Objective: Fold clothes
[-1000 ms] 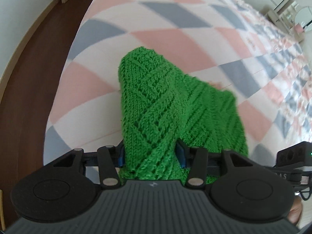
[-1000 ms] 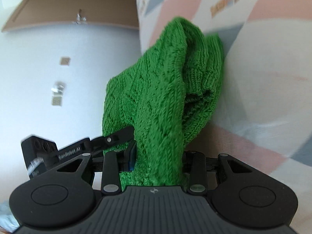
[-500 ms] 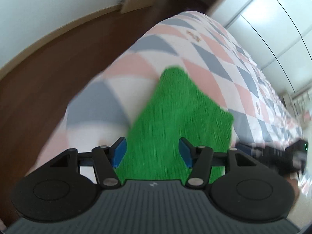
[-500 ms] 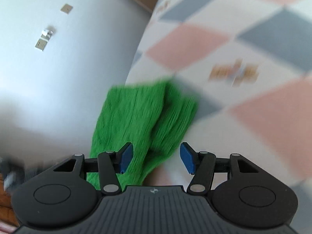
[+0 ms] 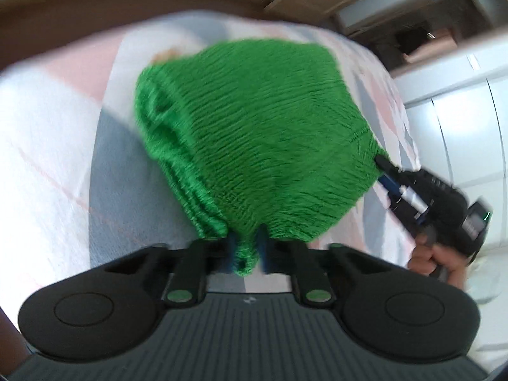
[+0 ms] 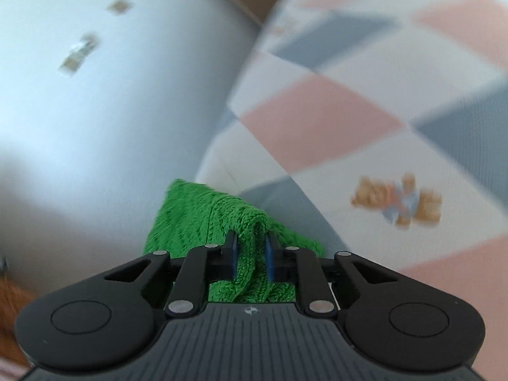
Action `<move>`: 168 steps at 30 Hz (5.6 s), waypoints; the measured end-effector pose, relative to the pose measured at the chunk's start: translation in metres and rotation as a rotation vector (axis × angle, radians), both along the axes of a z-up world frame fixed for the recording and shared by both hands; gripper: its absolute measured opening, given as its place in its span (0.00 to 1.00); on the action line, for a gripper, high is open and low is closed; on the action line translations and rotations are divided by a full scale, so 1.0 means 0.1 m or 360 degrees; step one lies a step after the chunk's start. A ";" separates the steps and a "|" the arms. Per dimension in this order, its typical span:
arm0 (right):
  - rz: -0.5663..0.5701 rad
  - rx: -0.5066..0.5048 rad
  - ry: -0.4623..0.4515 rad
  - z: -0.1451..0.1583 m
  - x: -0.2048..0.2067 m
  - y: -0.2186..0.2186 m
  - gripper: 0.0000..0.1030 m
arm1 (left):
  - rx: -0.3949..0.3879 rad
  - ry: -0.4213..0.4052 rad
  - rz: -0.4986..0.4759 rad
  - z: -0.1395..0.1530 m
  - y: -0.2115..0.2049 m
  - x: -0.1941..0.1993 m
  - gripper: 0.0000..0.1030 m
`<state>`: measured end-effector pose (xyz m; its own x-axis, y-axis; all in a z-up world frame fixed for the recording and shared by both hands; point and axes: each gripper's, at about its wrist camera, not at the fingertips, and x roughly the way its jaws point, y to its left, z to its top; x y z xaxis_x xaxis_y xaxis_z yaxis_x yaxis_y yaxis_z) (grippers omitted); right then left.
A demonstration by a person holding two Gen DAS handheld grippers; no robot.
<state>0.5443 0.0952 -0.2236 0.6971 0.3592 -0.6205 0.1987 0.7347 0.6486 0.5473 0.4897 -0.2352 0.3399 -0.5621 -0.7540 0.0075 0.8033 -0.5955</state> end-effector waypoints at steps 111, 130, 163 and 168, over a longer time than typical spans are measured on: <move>0.0729 -0.0906 0.0190 0.76 -1.67 0.46 0.98 | 0.1095 -0.0060 0.0391 0.94 -1.56 -2.08 0.99; 0.0729 -0.0917 0.0152 1.99 -2.18 0.59 0.98 | 0.1170 -0.0118 0.0402 2.28 -1.47 -2.53 0.99; 0.0392 -0.0959 0.0362 2.11 -1.59 1.25 0.98 | 0.1206 -0.0271 -0.0130 2.40 -0.74 -1.33 0.99; 0.0326 -0.0955 0.0416 2.06 -1.34 1.46 0.98 | 0.1200 -0.0279 -0.0221 2.31 -0.61 -1.00 0.99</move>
<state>0.4105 0.2410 -0.0175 0.4517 0.0094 -0.8921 0.1119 0.9915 0.0671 0.4475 0.4283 -0.0039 0.4531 0.0338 -0.8908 0.1810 0.9750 0.1291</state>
